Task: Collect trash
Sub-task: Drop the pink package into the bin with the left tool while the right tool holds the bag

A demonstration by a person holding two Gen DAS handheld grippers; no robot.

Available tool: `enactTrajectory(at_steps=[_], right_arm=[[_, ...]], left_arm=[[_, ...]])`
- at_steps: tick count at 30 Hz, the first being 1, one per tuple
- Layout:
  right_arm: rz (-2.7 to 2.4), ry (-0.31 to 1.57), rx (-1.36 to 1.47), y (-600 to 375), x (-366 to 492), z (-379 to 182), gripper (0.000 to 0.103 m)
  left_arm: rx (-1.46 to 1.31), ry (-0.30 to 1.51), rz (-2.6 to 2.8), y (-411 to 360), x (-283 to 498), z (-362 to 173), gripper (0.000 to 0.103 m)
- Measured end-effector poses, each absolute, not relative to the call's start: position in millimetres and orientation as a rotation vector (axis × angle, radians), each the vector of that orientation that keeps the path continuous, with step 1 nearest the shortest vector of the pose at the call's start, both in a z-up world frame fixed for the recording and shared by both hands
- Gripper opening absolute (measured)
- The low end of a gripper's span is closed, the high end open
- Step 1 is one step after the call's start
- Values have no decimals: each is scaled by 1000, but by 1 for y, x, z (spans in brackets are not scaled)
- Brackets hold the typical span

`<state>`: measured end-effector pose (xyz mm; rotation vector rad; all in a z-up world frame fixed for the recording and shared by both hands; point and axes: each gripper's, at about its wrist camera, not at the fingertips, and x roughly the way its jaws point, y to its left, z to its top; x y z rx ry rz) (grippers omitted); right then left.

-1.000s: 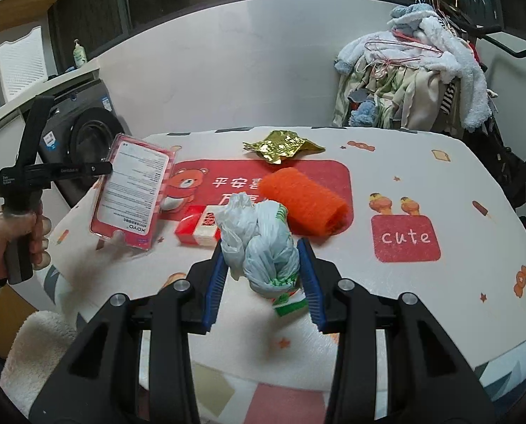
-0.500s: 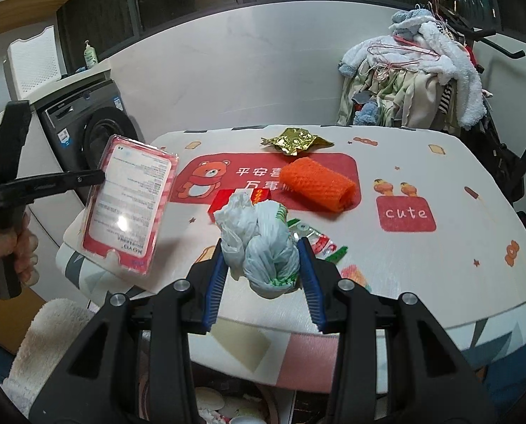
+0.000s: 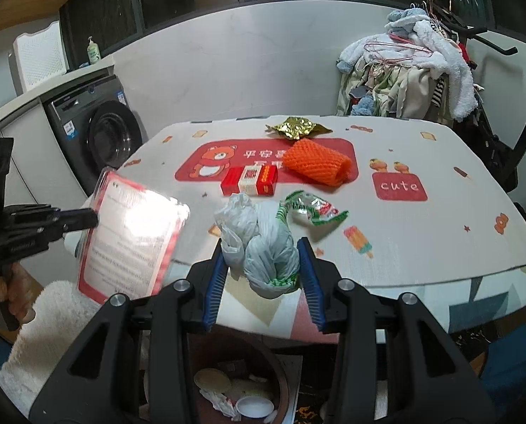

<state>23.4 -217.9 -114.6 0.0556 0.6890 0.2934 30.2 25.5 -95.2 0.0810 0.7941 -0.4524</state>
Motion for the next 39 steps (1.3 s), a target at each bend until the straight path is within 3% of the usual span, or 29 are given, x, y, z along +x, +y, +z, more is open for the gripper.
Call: enactTrajectory(at_steps=[24,34,35,36,37,39], right_arm=[[248,749,165,-256,11,-157,42],[246,766,208,-261,12,-169,42],[250,765,210,-260,11,-170,42],[254,765,212,-259,11,-170,42],[258,765,212,-257,11,-171,42],[264,767,204,-254,9,-172,42]], left_arm=[[399,1036,-651,-51,0,-220,4],[403,1119,-643,-54,9,-245,6],[401,1121,-642,-54,10,-245,8],[392,1117,-639,-53,11,-245,20],[379,1108,-638,-51,11,-242,42],[323,1056,-634,-44,12,-231,61]])
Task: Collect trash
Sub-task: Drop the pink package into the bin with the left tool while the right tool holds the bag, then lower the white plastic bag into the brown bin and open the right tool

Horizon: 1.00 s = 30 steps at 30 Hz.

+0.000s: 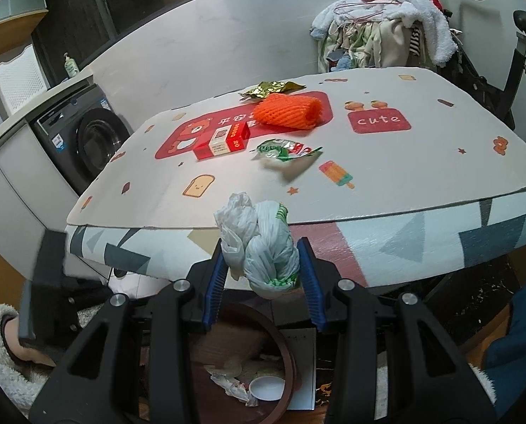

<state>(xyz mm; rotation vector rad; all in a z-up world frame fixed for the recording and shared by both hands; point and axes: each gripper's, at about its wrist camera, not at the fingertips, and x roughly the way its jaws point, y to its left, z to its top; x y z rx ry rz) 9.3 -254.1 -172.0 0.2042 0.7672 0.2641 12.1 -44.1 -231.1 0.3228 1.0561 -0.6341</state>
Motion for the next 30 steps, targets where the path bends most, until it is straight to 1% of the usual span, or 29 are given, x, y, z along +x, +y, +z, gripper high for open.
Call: enactTrajectory(at_steps=[2,4,12,17,26,30], right_arm=[[269,773,193,-250,8,-174,42],[276,780,182,-245,7,-177,42],[323,808,111,-216,3,-189,42],[366,827,40,-195,-2,-196,42],[430,891,-124,-158,-7,-220,42],[450,942,-177,-145,-3,-237,42]], left_arm=[[278,1015,-633,-38,12,-221,65],[235,959,-609,-28,12,-206,73],[106,776,-485,16,6,-157,87],[81,699,-403,40,-7,-140,90],[37,563,-277,69,-33,-124,96],[23,568,-257,71,-33,-127,97]])
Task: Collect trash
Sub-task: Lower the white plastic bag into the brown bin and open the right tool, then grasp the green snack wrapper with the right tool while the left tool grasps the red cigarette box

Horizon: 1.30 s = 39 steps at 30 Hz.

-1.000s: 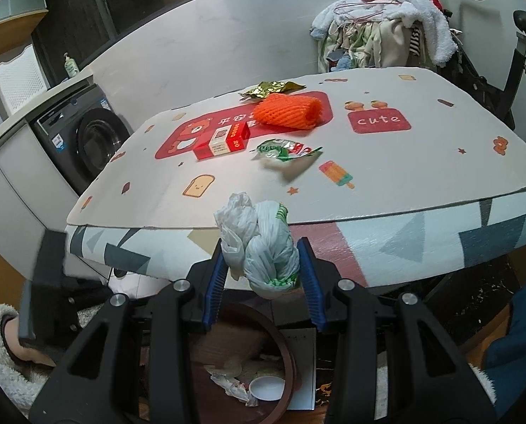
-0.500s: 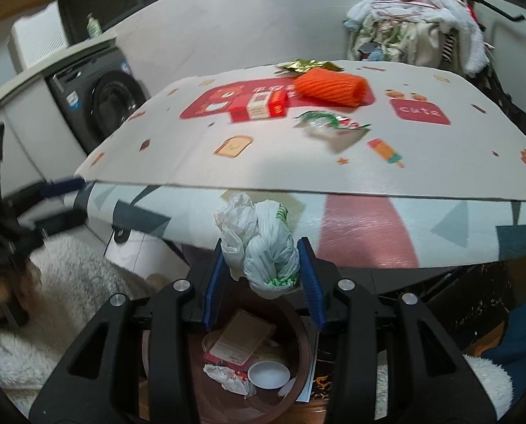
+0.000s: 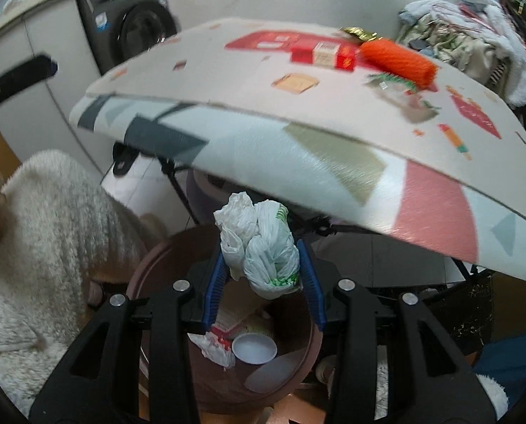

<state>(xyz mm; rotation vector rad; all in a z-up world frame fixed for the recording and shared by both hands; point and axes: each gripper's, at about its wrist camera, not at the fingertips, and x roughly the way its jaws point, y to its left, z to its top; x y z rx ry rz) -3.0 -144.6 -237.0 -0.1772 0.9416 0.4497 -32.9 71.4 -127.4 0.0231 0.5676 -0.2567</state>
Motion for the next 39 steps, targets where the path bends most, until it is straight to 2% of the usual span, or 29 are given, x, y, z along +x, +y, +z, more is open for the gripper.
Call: enactTrajectory(at_steps=[7,22,24,29,39], right_arm=[[457,1012,-267,-127,1,-261,42],[435,1046,-299,-122,2,-269,45],[421,1043,-298,-124,3,-269,63],[405,1024,-269,-129,4,-265,91],[366,1015,-240,-137,9,-261,95]], left_arm=[[31,605,-271,67,-27,-136,97],[9,636,-274,71,-21,-141,97],[13,638,-275,70,-21,-142,97],[19,646,-275,68,-19,-144,97],[17,664,-266,67,-15,-147,97]])
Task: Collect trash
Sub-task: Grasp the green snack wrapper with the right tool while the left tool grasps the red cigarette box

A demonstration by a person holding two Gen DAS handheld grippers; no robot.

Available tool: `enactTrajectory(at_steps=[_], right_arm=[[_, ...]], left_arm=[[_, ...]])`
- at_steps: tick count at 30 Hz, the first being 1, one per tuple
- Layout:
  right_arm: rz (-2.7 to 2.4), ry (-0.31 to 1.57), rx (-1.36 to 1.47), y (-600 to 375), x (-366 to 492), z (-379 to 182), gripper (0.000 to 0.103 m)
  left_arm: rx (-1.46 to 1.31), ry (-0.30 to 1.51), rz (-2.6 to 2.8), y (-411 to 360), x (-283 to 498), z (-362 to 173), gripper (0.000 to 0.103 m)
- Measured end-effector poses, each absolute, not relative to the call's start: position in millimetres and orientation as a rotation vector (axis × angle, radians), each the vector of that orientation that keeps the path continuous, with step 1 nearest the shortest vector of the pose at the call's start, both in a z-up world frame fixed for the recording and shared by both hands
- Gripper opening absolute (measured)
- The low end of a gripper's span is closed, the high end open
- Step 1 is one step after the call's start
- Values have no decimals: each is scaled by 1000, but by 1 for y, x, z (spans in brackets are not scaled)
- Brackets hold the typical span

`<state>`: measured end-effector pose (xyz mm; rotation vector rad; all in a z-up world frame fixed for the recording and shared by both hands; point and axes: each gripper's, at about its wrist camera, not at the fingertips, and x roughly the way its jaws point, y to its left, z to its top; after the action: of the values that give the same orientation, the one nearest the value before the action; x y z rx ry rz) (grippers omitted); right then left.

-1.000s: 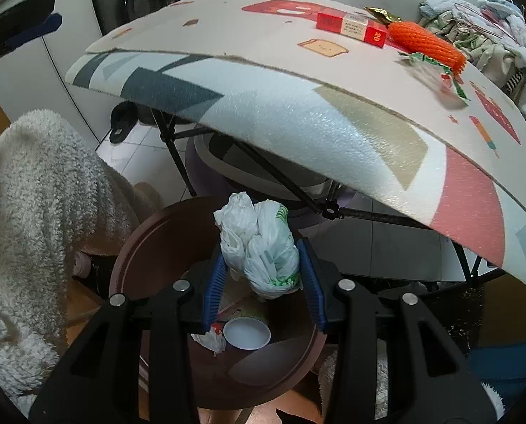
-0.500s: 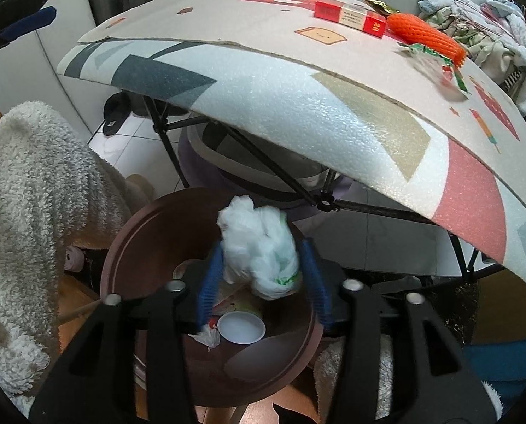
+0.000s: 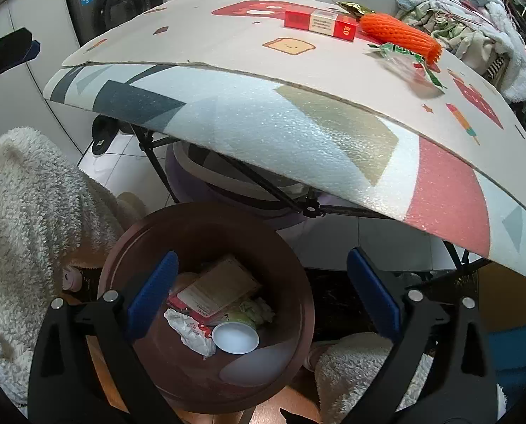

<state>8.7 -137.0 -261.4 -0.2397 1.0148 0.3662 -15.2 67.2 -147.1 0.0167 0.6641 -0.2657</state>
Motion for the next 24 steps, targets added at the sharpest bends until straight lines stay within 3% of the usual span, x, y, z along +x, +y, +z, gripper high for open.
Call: enactTrajectory(at_steps=[14,24], right_arm=[[348,999,-231,-141,8,-257,97],[264,912,-120,-168,11,-223,97]], left_arm=[[11,682,-260,68,-12,-150,97],[-1,704,-282,67,-4,-148,97]])
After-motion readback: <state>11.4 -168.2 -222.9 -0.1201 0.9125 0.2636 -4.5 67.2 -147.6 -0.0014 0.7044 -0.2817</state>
